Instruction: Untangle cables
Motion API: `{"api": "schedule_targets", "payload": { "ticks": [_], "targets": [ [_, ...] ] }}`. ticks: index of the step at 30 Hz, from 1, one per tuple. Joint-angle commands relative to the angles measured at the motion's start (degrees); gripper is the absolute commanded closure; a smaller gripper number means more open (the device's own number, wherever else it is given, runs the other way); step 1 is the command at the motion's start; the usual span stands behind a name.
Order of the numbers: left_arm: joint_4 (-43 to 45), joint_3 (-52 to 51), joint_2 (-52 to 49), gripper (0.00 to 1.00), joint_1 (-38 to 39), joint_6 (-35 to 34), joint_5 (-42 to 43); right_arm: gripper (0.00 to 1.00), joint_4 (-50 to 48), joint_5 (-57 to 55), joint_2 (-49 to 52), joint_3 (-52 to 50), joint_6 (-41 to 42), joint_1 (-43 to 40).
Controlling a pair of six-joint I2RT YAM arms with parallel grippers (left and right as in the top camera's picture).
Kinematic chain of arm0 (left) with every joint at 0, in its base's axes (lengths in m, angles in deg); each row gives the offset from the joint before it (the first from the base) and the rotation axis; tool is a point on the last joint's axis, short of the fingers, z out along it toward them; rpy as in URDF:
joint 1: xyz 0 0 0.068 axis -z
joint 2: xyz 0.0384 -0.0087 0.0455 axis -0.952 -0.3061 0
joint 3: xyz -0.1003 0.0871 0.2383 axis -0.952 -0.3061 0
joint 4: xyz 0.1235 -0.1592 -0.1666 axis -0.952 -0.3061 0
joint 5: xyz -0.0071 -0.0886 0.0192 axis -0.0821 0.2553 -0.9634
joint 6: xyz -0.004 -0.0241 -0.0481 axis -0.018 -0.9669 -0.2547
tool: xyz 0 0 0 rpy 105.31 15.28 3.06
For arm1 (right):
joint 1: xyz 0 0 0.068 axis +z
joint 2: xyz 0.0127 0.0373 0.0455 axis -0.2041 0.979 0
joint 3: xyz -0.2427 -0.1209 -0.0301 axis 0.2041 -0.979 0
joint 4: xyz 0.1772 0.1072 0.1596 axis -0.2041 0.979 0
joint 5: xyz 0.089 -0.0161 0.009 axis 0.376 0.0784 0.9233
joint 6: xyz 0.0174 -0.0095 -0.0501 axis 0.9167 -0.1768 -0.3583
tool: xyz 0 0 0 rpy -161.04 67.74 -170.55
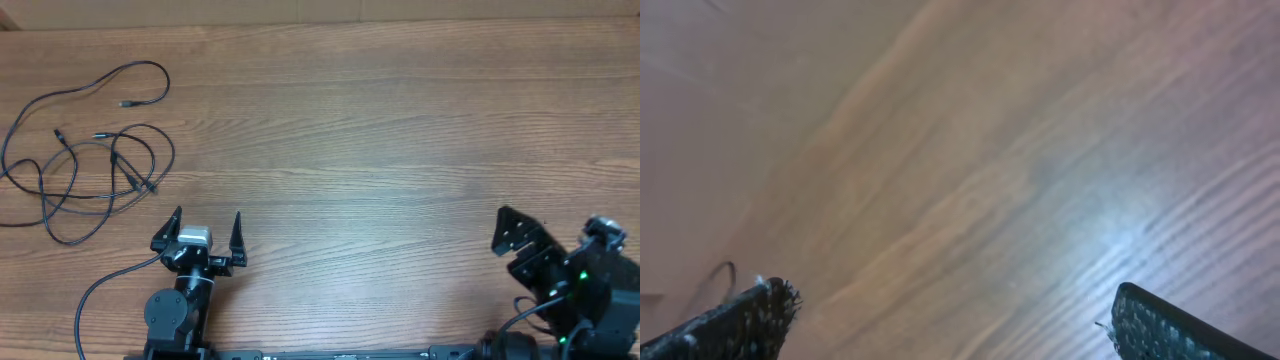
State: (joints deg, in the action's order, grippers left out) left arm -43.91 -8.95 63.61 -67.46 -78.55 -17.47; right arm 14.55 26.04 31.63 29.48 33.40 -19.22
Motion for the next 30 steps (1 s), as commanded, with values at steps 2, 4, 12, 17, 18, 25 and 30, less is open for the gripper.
{"api": "schedule_targets", "payload": {
  "ticks": [2,4,12,17,18,25,30],
  "targets": [
    [-0.1,-0.2,0.7,0.0,-0.6,1.1,-0.6,0.0,-0.3,-0.6,-4.7,-5.3,-0.1,0.3],
    [-0.1,-0.2,0.7,0.0,-0.6,1.1,-0.6,0.0,-0.3,-0.6,-6.5,-7.6,-0.1,0.3],
    [-0.1,-0.2,0.7,0.0,-0.6,1.1,-0.6,0.0,-0.3,-0.6,-11.9,-13.9,-0.1,1.0],
    [-0.1,-0.2,0.7,0.0,-0.6,1.1,-0.6,0.0,-0.3,-0.6,-15.2,-15.5,-0.1,4.0],
    [-0.1,-0.2,0.7,0.01,-0.6,1.1,-0.6,0.0,-0.3,-0.6,-15.8,-15.5,-0.1,4.9],
    [-0.1,-0.2,0.7,0.0,-0.6,1.1,-0.6,0.0,-0.4,-1.3,-19.8,-15.5,-0.1,8.8],
    [-0.1,-0.2,0.7,0.0,-0.6,1.1,-0.6,0.0,-1.8,-1.3,-22.1,-15.5,-0.1,8.8]
  ]
}}
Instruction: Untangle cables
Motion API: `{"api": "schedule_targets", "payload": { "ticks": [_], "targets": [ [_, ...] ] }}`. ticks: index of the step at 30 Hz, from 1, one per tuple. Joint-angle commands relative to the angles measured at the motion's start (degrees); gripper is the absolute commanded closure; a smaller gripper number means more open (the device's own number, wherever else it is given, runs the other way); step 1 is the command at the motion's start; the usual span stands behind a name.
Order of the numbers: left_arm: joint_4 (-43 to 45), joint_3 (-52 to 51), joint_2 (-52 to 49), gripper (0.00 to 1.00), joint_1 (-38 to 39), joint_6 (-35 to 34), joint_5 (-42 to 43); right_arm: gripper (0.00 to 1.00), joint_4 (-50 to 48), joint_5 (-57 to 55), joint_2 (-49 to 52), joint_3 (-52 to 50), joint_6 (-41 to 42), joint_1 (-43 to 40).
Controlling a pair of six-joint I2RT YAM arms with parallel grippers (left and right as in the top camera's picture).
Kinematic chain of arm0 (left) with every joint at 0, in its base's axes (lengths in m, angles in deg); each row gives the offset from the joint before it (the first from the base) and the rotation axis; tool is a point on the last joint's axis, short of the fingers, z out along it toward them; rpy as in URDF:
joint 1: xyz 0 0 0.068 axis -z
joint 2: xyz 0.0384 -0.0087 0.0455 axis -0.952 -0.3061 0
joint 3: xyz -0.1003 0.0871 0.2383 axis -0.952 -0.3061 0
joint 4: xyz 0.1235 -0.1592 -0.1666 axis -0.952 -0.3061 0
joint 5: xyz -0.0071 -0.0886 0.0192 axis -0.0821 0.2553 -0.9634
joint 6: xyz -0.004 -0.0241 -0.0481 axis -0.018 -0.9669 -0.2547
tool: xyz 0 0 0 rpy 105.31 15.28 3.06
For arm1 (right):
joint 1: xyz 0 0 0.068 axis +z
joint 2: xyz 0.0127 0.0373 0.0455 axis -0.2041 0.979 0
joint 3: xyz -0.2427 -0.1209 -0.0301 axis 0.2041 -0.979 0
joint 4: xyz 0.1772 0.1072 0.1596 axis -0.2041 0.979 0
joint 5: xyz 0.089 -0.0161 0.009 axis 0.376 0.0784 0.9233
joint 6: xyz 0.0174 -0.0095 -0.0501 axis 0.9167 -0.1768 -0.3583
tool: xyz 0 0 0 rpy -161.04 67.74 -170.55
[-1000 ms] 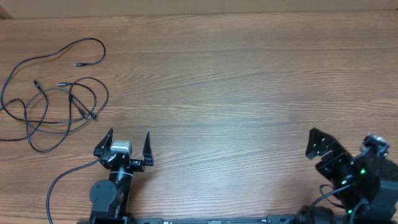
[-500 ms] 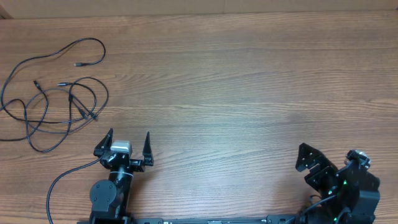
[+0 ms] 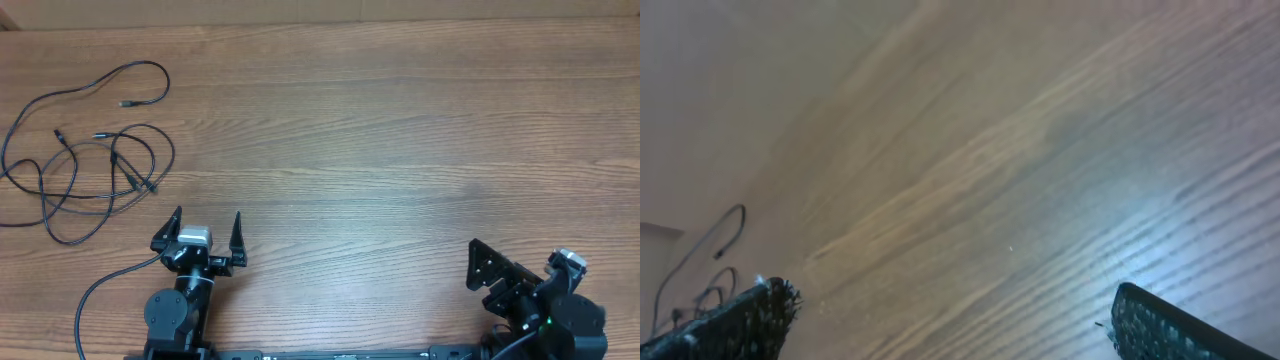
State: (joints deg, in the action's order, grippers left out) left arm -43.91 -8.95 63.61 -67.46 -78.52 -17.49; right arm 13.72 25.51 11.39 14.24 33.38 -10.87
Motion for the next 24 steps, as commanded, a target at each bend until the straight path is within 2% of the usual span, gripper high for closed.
{"api": "schedule_targets", "payload": {
  "ticks": [1,7,13,19,22,24],
  "targets": [
    [-0.1,-0.2,0.7,0.0,-0.6,1.1,-0.5,0.0,-1.4,-0.7,-2.5,-0.4,-0.1,0.5],
    [-0.1,-0.2,0.7,0.0,-0.6,1.1,-0.5,0.0,-7.0,-0.6,-4.7,-3.9,0.0,0.5],
    [-0.1,-0.2,0.7,0.01,-0.6,1.1,-0.5,0.0,-24.1,0.6,-4.7,-8.2,-1.4,0.5],
    [-0.1,-0.2,0.7,0.01,-0.6,1.1,-0.5,0.0,-49.1,6.6,-4.7,-11.9,-16.8,0.6],
    [-0.1,-0.2,0.7,0.01,-0.6,1.1,-0.5,0.0,-61.0,10.6,-4.7,-14.3,-27.1,0.6],
    [-0.1,-0.2,0.7,0.0,-0.6,1.1,-0.5,0.0,-66.5,12.5,-4.7,-16.0,-32.6,0.6]
  ]
}}
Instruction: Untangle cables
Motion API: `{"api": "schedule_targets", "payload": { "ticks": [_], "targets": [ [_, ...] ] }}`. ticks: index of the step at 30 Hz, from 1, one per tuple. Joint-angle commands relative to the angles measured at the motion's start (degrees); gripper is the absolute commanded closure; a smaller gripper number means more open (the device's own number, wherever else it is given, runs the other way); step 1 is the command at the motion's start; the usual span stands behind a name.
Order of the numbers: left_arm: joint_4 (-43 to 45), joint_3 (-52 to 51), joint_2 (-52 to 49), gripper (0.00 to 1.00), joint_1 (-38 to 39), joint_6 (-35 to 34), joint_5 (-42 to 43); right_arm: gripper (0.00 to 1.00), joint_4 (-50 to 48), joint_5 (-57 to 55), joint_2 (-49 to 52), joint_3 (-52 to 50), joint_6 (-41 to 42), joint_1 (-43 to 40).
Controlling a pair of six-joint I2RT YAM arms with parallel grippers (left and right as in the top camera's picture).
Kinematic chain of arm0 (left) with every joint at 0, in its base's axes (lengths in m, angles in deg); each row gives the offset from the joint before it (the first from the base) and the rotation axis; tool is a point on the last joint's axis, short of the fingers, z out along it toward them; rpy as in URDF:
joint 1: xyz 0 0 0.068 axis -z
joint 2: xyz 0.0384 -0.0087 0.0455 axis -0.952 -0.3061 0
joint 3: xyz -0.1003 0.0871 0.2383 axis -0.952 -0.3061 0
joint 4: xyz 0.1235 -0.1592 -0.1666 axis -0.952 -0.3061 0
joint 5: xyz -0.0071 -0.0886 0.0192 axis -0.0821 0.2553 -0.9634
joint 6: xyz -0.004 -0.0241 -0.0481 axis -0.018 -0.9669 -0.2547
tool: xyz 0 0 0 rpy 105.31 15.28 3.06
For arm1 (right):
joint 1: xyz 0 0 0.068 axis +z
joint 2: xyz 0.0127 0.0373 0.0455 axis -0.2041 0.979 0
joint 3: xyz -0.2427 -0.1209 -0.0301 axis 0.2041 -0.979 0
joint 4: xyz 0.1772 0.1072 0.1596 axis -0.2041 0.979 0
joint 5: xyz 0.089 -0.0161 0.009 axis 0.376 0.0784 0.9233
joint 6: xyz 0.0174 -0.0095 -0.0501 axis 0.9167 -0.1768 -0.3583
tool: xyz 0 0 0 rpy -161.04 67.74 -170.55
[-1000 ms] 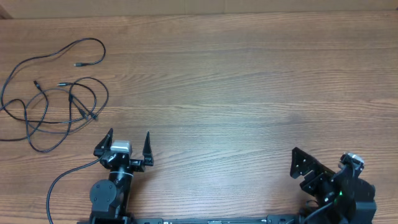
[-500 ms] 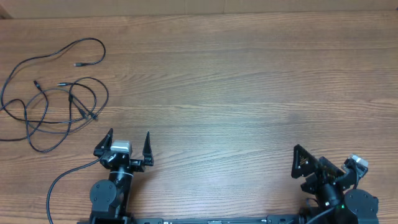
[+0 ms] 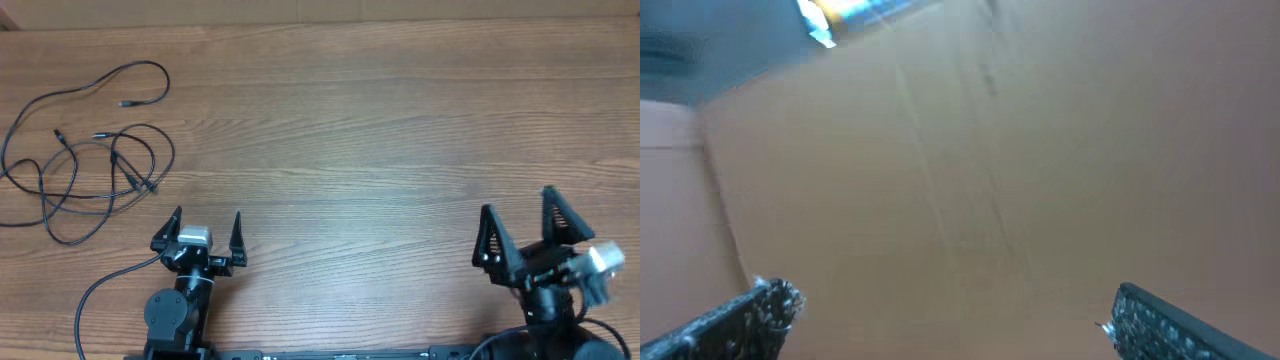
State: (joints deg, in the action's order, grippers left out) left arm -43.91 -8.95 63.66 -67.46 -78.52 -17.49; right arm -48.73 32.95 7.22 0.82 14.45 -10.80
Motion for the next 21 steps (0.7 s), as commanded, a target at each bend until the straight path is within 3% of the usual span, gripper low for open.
{"api": "schedule_targets", "payload": {
  "ticks": [1,8,14,18,21],
  "targets": [
    [-0.1,-0.2,0.6,0.0,-0.6,1.1,-0.5,0.0,-6.2,5.7,-0.5,-3.5,-15.9,0.5],
    [-0.1,-0.2,0.6,0.0,-0.6,1.1,-0.5,0.0,-12.8,5.8,-0.5,-11.3,-26.1,0.5],
    [-0.1,-0.2,0.6,0.0,-0.6,1.1,-0.5,0.0,-12.1,0.9,-0.5,-16.6,-26.3,1.1],
    [-0.1,-0.2,0.6,0.01,-0.6,1.1,-0.5,0.0,-9.2,-3.5,-0.5,-19.4,-25.9,2.3],
    [-0.1,-0.2,0.6,0.0,-0.6,1.1,-0.5,0.0,-0.6,-7.0,-0.5,-19.3,-25.7,3.2]
  ]
}}
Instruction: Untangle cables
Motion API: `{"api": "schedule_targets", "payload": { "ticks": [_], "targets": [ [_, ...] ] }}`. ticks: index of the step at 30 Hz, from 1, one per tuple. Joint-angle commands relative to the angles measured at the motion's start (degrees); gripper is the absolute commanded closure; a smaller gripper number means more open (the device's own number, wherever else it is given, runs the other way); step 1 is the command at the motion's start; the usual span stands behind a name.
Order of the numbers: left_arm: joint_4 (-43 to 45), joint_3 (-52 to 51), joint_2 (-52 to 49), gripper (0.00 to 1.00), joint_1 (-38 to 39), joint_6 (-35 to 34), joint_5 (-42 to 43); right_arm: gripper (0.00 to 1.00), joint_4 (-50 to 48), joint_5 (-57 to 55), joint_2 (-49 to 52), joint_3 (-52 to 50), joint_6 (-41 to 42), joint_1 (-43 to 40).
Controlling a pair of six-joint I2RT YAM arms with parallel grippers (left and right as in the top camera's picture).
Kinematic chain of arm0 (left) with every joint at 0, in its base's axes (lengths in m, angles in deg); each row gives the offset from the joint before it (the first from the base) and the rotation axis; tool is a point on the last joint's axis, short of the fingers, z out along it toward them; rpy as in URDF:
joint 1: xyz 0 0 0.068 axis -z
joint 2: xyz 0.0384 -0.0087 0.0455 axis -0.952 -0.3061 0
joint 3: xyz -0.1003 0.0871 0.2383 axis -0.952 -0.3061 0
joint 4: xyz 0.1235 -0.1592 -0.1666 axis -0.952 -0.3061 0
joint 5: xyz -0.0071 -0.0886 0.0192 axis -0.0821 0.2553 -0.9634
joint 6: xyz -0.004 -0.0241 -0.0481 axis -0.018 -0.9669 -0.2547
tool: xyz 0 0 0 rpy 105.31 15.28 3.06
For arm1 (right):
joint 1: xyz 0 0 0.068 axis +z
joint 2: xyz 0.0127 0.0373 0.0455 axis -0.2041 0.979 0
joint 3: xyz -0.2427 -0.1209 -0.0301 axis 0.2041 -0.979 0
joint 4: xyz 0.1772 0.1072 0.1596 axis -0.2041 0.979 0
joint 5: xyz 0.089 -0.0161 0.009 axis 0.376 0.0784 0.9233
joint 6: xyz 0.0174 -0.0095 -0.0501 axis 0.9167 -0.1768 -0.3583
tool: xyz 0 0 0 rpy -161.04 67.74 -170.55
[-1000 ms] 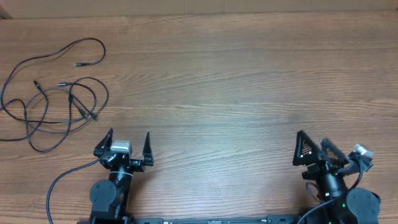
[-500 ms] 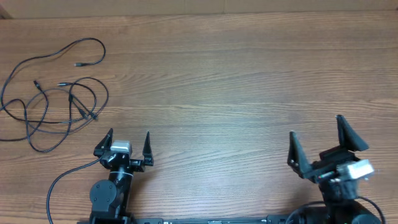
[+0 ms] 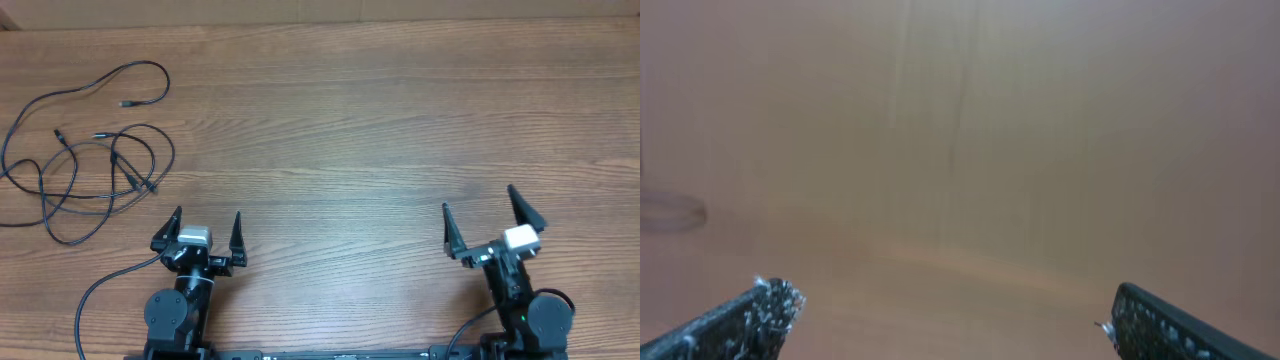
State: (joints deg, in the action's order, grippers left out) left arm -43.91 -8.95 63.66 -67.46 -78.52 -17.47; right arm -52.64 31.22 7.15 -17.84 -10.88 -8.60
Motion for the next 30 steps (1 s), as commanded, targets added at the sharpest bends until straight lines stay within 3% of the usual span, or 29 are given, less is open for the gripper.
{"api": "schedule_targets", "payload": {
  "ticks": [1,3,8,30],
  "targets": [
    [-0.1,-0.2,0.6,0.0,-0.6,1.1,-0.6,0.0,5.2,-6.0,-0.4,-0.7,-0.4,1.1],
    [-0.1,-0.2,0.6,0.0,-0.6,1.1,-0.6,0.0,9.8,-8.4,-0.4,-0.7,0.4,1.1],
    [-0.1,-0.2,0.6,0.01,-0.6,1.1,-0.6,0.0,9.2,-13.6,-0.4,-0.6,2.4,0.6],
    [-0.1,-0.2,0.6,0.0,-0.6,1.1,-0.6,0.0,9.2,-12.6,-0.4,-0.6,2.4,-1.6]
  ]
}}
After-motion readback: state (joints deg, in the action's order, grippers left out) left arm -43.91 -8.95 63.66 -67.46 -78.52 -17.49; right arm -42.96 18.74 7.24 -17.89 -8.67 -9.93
